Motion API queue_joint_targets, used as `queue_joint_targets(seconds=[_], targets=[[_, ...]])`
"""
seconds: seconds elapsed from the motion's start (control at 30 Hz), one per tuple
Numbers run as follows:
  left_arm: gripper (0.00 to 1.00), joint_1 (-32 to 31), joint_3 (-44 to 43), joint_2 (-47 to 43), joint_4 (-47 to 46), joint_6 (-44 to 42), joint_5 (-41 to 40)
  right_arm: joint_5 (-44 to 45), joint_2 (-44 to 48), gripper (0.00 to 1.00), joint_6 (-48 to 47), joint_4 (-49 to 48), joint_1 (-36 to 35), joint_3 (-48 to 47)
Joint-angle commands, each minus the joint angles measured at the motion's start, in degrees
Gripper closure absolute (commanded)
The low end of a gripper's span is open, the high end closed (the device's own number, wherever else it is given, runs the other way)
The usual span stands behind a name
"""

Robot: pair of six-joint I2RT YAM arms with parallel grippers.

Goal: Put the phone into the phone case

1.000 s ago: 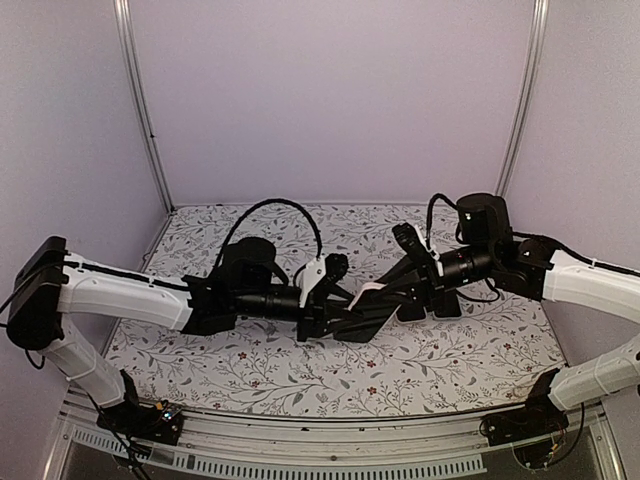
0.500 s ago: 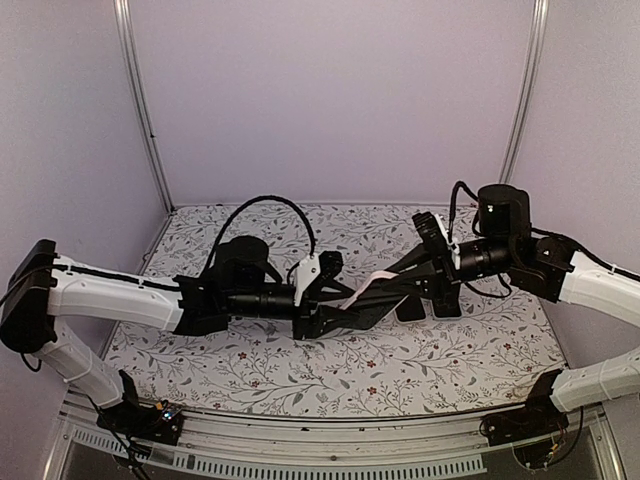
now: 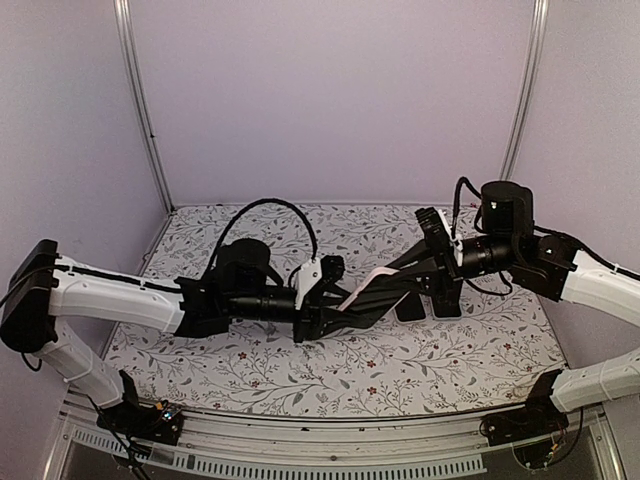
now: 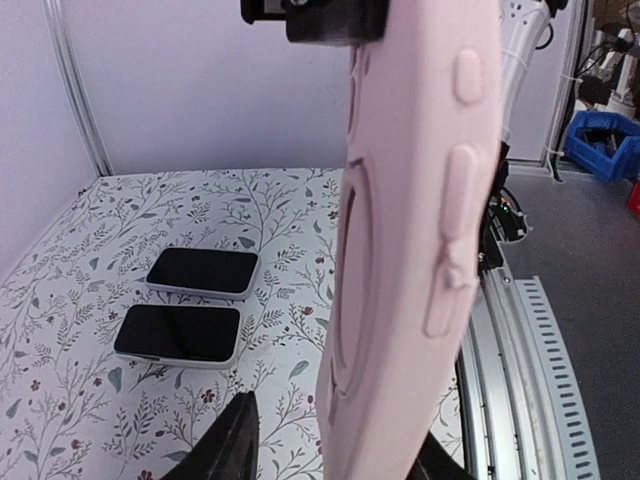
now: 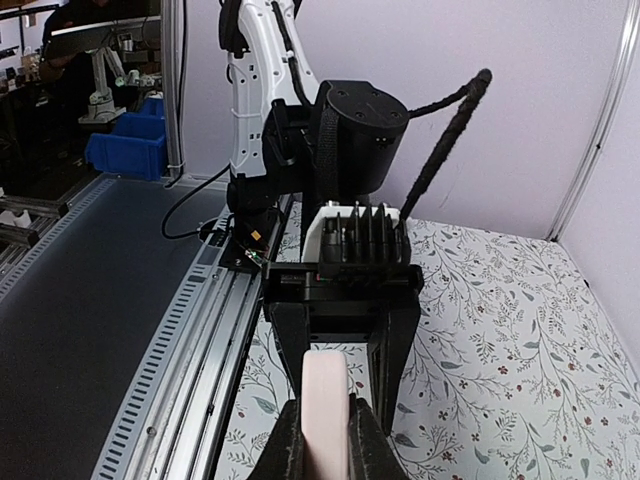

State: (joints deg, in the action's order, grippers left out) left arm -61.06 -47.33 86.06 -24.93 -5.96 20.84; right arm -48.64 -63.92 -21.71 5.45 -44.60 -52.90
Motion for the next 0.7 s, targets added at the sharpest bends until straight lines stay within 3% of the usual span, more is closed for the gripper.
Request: queue_joint_targets(seconds=[0.0,0.07,0.13,0.2,0.3,0.33,0.4,0.53,0.67], targets=[[0.67,0.3,-2.3,2.2,1.6,0.6,0.2,-2.1,1.1,1.00,-0.3,-3.8,-0.3,-2.9],[1.00,0.3,-2.8,2.6,1.7,0.7,0.2,-2.2,1.1,1.00,-0.3,-3.8,-0.3,-2.9],[1.00,0.3,-2.5,2.0,0.6,1.5,-0.4,-1.7,0.8,0.99,-0.2,-3.8,-0.2,-2.7],[1.00,0.3,-1.8,0.9,-1.2,2.6,-1.0,1.1,0.6,0.77,0.7,-4.3,-0.3,-2.2],[1.00,0.2,-0.4,-1.6,-4.4,4.2,-0.9,5.2,0.8,0.34,2.8,-5.0,-0.2,-0.3],[1.00,0.2,0.1,-2.9,-5.9,4.9,-0.8,5.9,1.1,0.24,3.5,-6.9,-0.2,1.5],[1.00,0.3,1.5,-5.1,-9.4,6.4,0.1,6.9,1.5,0.13,5.1,-10.1,-0.1,4.5],[1.00,0.3,3.3,-7.6,-15.5,10.8,1.6,5.2,0.1,0.13,9.8,-15.8,-0.1,7.2],[1.00,0.3,3.2,-7.7,-17.0,13.1,2.9,0.4,-3.2,0.21,14.4,-20.7,-0.2,7.2]])
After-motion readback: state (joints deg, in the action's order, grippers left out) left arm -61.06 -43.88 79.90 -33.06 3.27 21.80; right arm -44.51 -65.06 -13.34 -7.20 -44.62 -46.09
